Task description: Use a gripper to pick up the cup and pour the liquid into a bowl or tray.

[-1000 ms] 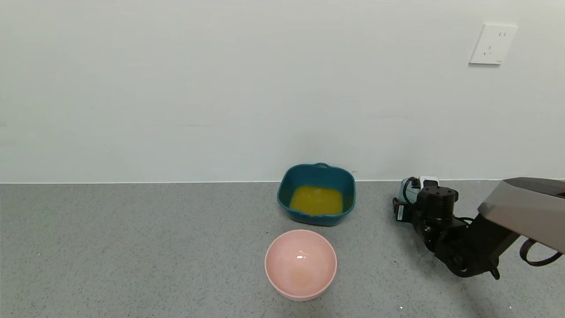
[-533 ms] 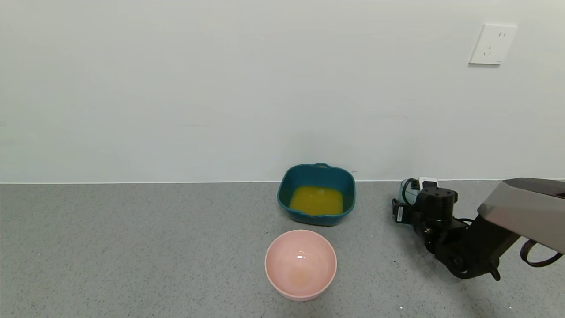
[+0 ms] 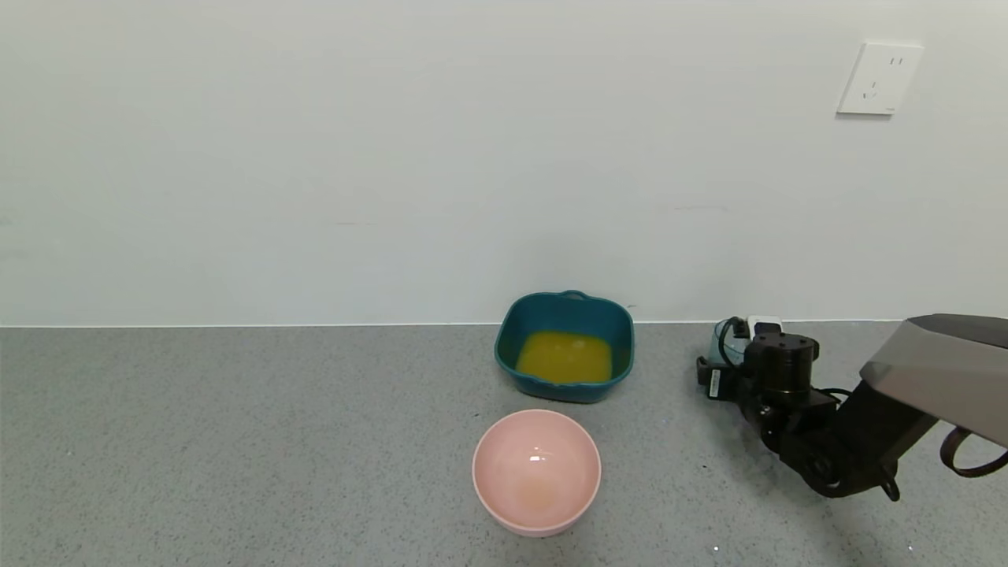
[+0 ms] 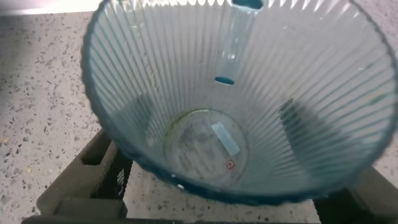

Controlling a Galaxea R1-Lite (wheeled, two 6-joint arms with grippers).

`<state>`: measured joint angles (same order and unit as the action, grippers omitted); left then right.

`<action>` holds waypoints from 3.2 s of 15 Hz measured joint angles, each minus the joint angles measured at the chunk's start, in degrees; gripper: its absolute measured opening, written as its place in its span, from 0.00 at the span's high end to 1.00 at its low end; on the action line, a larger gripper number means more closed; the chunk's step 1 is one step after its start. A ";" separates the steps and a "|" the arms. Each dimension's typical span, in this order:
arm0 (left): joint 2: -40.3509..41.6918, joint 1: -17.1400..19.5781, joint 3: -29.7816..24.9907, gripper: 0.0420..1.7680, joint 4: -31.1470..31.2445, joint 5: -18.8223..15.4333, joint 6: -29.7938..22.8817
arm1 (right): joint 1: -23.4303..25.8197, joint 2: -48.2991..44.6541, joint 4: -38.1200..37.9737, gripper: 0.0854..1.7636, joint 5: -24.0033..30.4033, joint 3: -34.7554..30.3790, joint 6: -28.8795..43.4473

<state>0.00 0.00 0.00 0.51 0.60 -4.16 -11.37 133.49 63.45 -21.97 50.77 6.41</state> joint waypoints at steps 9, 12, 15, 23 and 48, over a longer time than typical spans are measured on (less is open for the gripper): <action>0.00 0.00 0.00 0.03 0.01 0.00 -0.02 | 0.41 -10.72 -11.31 0.05 7.84 -5.96 0.04; 0.00 0.00 0.00 0.03 0.01 0.00 0.00 | -0.02 -17.77 -18.07 0.04 9.98 -8.87 -0.02; 0.00 0.00 0.00 0.03 0.01 -0.02 -0.02 | -0.26 -26.47 -28.48 0.04 11.20 -10.07 -0.02; 0.00 0.00 0.00 0.03 0.01 -0.02 -0.02 | -2.01 -55.35 -55.77 0.04 11.67 -10.70 0.00; 0.00 0.00 0.00 0.03 0.01 -0.02 -0.02 | 4.29 -117.44 -78.96 0.04 10.15 -20.37 -12.12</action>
<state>0.00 0.00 0.00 0.52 0.57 -4.18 -7.08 16.04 -15.51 -11.81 30.40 -5.71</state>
